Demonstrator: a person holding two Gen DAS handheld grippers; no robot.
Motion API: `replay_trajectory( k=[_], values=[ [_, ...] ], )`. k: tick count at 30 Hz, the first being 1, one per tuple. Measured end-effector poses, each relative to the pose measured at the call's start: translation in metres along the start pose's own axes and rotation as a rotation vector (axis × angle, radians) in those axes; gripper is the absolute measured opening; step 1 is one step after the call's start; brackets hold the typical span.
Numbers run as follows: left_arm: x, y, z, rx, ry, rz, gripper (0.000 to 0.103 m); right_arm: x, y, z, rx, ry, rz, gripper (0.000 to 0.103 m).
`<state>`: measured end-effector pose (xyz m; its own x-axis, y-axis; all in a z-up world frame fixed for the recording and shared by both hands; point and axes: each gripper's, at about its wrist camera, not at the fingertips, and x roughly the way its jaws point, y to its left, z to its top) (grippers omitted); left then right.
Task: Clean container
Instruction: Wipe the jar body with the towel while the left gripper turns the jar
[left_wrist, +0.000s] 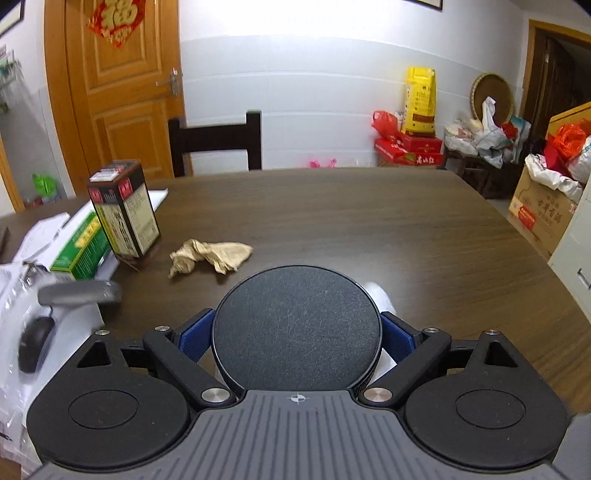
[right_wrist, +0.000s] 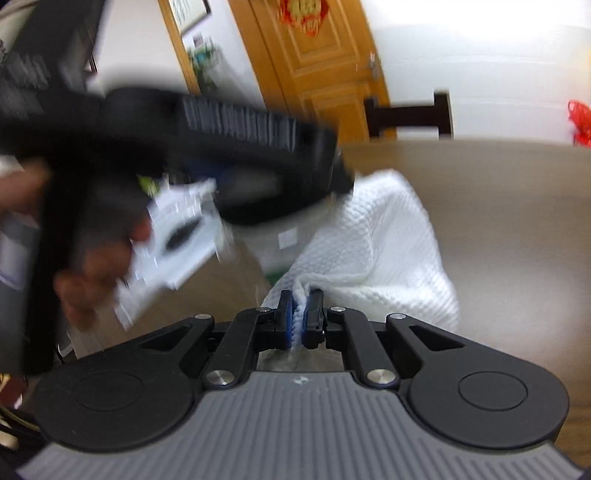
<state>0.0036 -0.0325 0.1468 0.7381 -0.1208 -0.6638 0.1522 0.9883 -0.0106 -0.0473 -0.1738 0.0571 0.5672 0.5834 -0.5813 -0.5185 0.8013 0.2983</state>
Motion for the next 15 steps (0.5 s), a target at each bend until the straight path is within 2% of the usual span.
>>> replay_trajectory(
  k=[2,5,8,11,15],
  values=[
    [0.001,0.0,0.0,-0.004,-0.009,0.005,0.095,0.01,-0.001,-0.008,-0.017,0.05,-0.02,0.009],
    [0.002,0.003,0.0,-0.023,-0.015,0.006,0.095,0.006,0.0,-0.011,-0.03,0.058,-0.026,0.009],
    [0.002,0.002,0.001,-0.028,-0.017,0.006,0.095,-0.014,0.008,0.001,-0.052,0.006,0.02,0.009],
    [0.001,-0.002,0.001,-0.016,-0.018,0.007,0.095,-0.035,0.021,0.014,-0.087,-0.063,0.103,0.009],
    [0.0,-0.005,0.0,-0.005,-0.017,0.009,0.095,-0.033,0.027,0.018,-0.103,-0.083,0.15,0.009]
  ],
)
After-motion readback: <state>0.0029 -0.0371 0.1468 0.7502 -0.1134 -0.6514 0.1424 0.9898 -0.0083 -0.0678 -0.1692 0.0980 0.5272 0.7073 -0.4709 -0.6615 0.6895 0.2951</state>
